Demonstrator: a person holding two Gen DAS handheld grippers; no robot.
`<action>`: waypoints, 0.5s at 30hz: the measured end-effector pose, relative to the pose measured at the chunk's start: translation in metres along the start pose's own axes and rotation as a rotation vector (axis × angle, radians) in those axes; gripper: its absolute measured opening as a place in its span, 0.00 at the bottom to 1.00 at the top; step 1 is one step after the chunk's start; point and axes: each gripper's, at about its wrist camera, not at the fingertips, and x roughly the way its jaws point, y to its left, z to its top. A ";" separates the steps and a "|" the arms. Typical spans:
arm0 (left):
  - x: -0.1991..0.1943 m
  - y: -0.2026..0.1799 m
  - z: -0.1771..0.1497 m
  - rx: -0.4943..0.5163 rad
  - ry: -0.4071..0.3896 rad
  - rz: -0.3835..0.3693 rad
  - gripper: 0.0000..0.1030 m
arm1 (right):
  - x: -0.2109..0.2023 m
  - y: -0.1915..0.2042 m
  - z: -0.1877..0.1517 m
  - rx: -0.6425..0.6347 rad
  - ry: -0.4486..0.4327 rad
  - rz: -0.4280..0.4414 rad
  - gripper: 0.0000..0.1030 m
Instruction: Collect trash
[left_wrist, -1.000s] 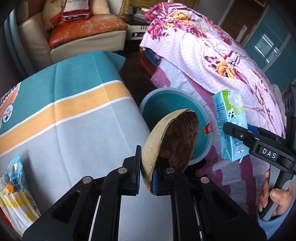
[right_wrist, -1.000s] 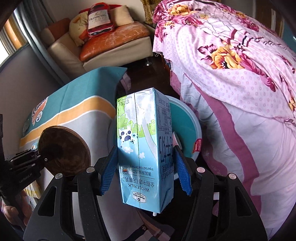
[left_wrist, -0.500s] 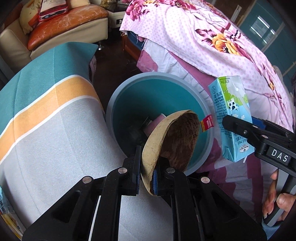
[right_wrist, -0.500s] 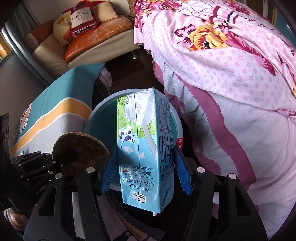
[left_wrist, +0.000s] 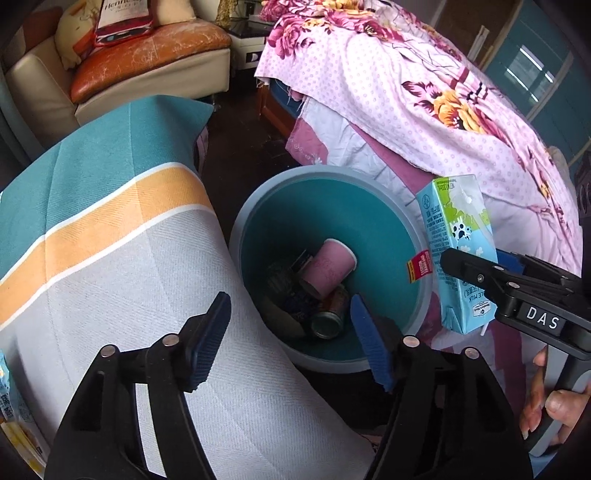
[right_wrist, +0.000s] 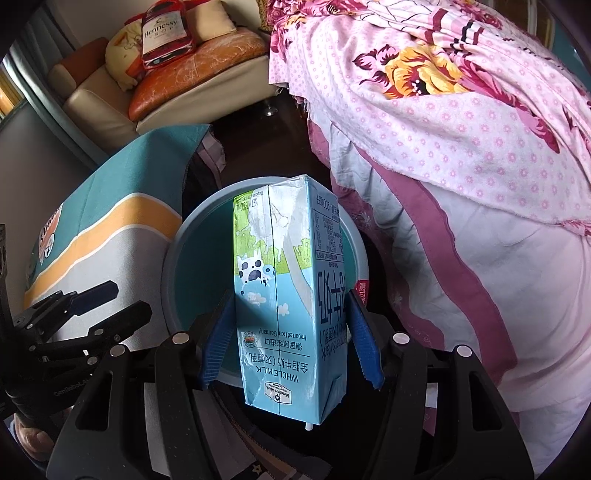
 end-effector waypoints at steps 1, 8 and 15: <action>-0.003 0.003 -0.001 -0.008 -0.007 0.001 0.71 | 0.000 0.001 0.000 -0.002 0.001 -0.001 0.55; -0.015 0.023 -0.006 -0.065 -0.029 -0.008 0.77 | 0.005 0.013 0.001 -0.027 0.012 -0.008 0.55; -0.023 0.039 -0.010 -0.098 -0.038 -0.018 0.81 | 0.014 0.028 0.002 -0.048 0.036 -0.011 0.55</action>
